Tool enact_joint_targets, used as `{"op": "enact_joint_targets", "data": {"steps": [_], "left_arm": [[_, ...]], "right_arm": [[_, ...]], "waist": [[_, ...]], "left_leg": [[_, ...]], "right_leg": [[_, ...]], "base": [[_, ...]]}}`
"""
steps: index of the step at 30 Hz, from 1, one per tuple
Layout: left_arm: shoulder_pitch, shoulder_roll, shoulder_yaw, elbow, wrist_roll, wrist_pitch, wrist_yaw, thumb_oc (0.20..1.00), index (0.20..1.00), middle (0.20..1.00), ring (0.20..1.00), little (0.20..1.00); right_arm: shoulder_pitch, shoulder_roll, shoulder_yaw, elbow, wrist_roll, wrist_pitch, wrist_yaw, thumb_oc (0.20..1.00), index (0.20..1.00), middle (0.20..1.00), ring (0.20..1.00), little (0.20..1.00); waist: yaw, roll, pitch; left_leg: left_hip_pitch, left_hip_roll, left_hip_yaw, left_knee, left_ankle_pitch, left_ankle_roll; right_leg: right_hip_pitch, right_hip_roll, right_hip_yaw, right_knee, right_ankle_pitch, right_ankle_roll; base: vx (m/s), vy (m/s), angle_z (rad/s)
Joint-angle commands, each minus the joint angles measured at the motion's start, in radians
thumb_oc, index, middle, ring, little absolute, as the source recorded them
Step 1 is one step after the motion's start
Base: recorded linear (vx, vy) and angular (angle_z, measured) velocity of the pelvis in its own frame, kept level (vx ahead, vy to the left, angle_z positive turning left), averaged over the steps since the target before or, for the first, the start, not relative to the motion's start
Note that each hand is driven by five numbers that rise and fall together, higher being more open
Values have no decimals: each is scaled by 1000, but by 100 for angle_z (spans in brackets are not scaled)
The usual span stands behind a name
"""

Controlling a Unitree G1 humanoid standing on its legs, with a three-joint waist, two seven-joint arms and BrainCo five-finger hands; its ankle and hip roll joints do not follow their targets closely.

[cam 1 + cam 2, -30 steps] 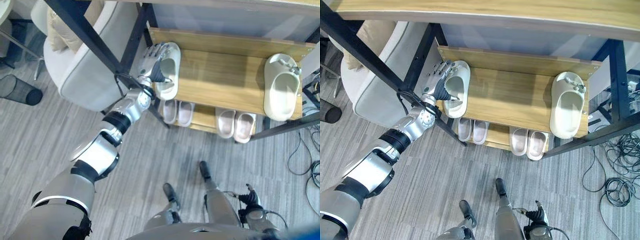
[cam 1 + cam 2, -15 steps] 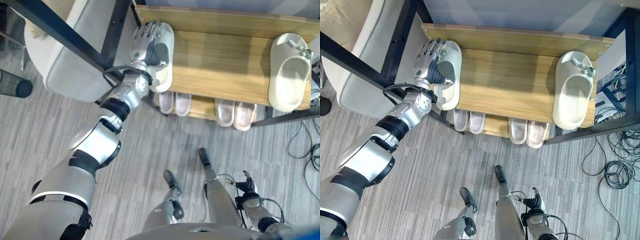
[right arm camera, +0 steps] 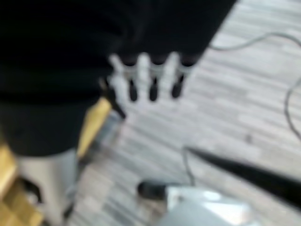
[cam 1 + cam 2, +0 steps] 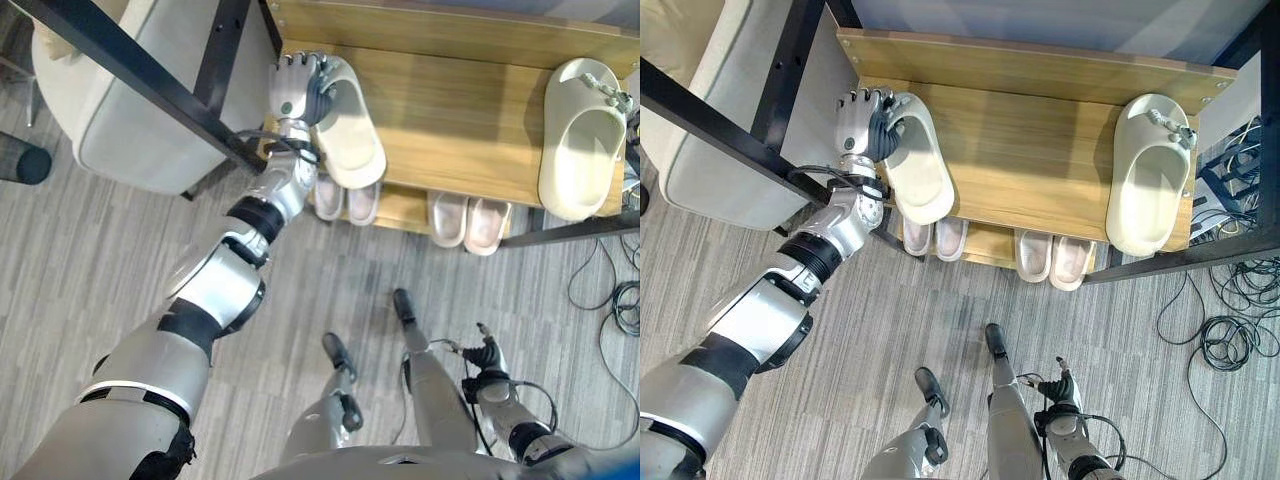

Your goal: Arrange the slippers neatly on the shoe rack.

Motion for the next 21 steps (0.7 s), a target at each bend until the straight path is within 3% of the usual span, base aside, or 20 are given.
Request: {"op": "enact_joint_targets", "data": {"steps": [1,9,21], "left_arm": [[-8,-23,45,46,12,-18,-3,200,200,200,200,200],[-36,-72,49,-86,3,-51,28,200,200,200,200,200],[-135,-122,-1,-70,89,12,87,200,200,200,200,200]], "right_arm": [[-6,-12,18,47,18,-11,-21,1000,1000,1000,1000,1000],[-18,-33,11,68,11,5,-26,1000,1000,1000,1000,1000],[-6,-52,19,85,-5,-5,-39,1000,1000,1000,1000,1000]], "waist": [[-9,-16,-21],[-30,12,-20],[-75,58,-41]], "left_leg": [[-20,63,-79,3,11,-106],[2,77,-43,3,7,-107],[5,78,-11,3,-6,-106]], "right_leg": [[41,-67,-55,-44,-6,103],[37,-52,-27,-40,-12,101],[-1,-46,3,-30,-6,97]], "base": [[-4,-37,0],[8,-33,-13],[20,-8,-12]]}}
